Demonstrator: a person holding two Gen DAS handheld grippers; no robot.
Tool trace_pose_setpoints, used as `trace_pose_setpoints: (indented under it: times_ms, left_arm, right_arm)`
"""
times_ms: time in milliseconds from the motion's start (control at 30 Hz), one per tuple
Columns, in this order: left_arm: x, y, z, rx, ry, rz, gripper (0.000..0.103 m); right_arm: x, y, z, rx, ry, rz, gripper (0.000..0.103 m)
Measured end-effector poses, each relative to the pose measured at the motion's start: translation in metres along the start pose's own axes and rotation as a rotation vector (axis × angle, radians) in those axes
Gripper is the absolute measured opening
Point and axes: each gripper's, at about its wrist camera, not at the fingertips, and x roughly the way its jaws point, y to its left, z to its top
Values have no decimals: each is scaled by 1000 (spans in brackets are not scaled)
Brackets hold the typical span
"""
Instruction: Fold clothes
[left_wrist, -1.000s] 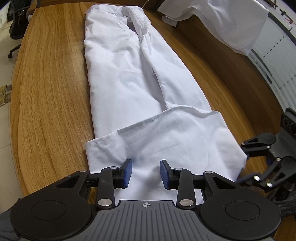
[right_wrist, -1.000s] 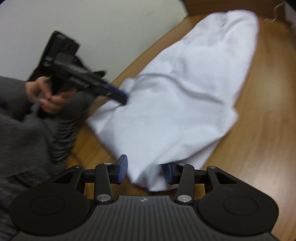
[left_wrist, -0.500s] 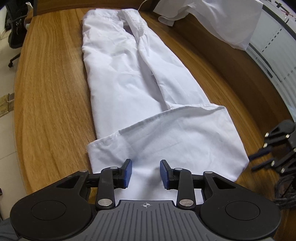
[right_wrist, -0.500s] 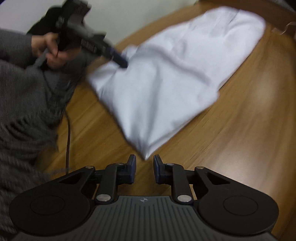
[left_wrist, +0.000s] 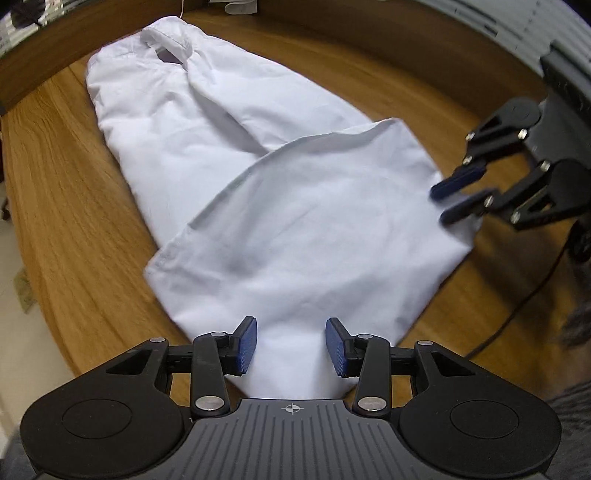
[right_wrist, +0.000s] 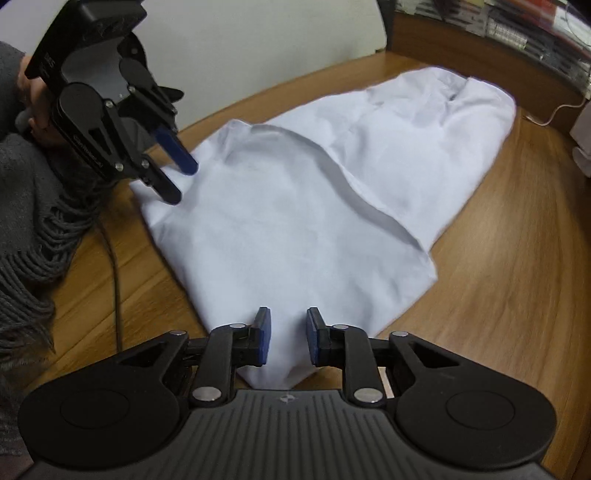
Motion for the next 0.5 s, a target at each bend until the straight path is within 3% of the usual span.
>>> trace_pose_setpoints:
  times_ms: [100, 200, 267, 400, 500]
  left_arm:
    - [-2, -1, -3, 53, 1, 56, 48]
    - [-5, 5, -9, 54, 7, 92, 54]
    - [-8, 12, -12, 31, 9, 114, 54]
    - [-20, 19, -13, 25, -36, 129, 55]
    - [-37, 13, -17, 57, -91, 125, 62]
  right_arm:
    - [-7, 12, 11, -46, -9, -24, 28]
    - [-14, 35, 24, -149, -47, -17, 40]
    - [-10, 56, 32, -230, -65, -11, 41]
    - [9, 95, 37, -387, -81, 7, 42]
    - [22, 116, 29, -545, -81, -46, 47]
